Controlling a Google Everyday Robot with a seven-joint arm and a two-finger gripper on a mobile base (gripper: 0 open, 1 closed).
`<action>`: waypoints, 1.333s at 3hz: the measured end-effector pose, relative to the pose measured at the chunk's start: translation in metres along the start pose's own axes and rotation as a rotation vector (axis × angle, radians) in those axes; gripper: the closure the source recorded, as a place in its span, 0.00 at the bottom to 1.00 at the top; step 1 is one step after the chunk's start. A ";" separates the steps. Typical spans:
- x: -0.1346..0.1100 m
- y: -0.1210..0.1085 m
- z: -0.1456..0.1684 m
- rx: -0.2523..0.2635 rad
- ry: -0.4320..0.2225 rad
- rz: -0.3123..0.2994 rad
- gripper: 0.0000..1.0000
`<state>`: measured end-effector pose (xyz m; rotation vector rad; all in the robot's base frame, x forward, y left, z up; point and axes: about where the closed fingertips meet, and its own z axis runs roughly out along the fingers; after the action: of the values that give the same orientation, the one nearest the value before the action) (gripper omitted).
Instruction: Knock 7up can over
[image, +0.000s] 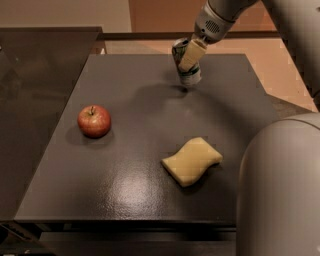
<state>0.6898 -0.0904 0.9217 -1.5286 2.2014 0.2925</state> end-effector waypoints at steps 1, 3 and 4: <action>0.016 0.012 -0.006 0.007 0.099 -0.030 1.00; 0.038 0.031 -0.007 0.016 0.298 -0.147 1.00; 0.040 0.037 -0.001 0.003 0.371 -0.220 0.83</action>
Offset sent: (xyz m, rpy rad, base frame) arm -0.0591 -0.0332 -0.0108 -0.3565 0.0566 0.0988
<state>0.6435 -0.1111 0.9013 -1.9318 2.2661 -0.0712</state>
